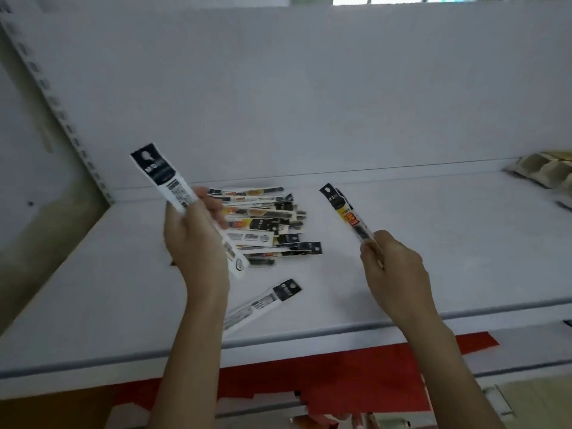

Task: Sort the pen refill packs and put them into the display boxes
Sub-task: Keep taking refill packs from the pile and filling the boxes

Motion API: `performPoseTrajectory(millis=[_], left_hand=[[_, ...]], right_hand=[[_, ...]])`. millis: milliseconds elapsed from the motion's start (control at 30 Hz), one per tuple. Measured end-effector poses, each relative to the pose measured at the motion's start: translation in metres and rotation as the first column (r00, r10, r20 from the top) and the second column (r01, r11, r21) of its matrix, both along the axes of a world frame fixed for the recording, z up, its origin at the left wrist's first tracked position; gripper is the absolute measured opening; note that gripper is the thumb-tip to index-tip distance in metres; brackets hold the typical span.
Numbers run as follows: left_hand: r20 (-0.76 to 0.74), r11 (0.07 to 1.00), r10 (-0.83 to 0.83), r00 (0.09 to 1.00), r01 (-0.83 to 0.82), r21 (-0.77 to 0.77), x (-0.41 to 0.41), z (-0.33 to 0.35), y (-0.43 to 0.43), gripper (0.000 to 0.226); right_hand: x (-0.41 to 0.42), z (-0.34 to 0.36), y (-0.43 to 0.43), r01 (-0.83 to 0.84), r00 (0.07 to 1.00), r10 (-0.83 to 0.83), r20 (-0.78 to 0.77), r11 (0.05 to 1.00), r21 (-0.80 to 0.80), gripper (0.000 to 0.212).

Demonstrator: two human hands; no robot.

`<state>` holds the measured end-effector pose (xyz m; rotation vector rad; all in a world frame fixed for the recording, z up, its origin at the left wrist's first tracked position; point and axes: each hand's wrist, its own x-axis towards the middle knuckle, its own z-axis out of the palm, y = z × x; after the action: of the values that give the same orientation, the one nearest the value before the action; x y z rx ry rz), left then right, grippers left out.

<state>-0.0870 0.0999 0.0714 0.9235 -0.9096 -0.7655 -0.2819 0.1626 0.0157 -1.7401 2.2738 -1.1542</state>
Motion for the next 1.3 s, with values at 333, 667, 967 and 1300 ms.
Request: performPoseTrajectory(millis=[333,667,967,1300], left_hand=[[0.215,0.755,-0.656,0.723,0.623,0.206,-0.266,-0.023,0.073,0.022],[0.057,0.493,-0.858,0.511,0.788,0.369,-0.439,-0.035,0.122,0.026],[-0.01,0.608,-0.747,0.664,0.69,0.393,-0.498,-0.024,0.05,0.018],[-0.127,0.647,-0.673,0.729,0.663,0.377,-0.546,0.006,-0.009,0.028]], right_hand=[[-0.213,0.009,0.139,0.393,0.906,-0.405,0.123,0.913,0.113,0.02],[-0.37,-0.004,0.234,0.587,0.797,-0.586,0.15,0.809,0.042,0.022],[-0.446,0.018,0.128,0.407,0.912,-0.402,0.078,0.91,-0.074,0.018],[-0.502,0.058,0.015,0.103,0.961,-0.036,0.274,0.966,-0.236,0.017]])
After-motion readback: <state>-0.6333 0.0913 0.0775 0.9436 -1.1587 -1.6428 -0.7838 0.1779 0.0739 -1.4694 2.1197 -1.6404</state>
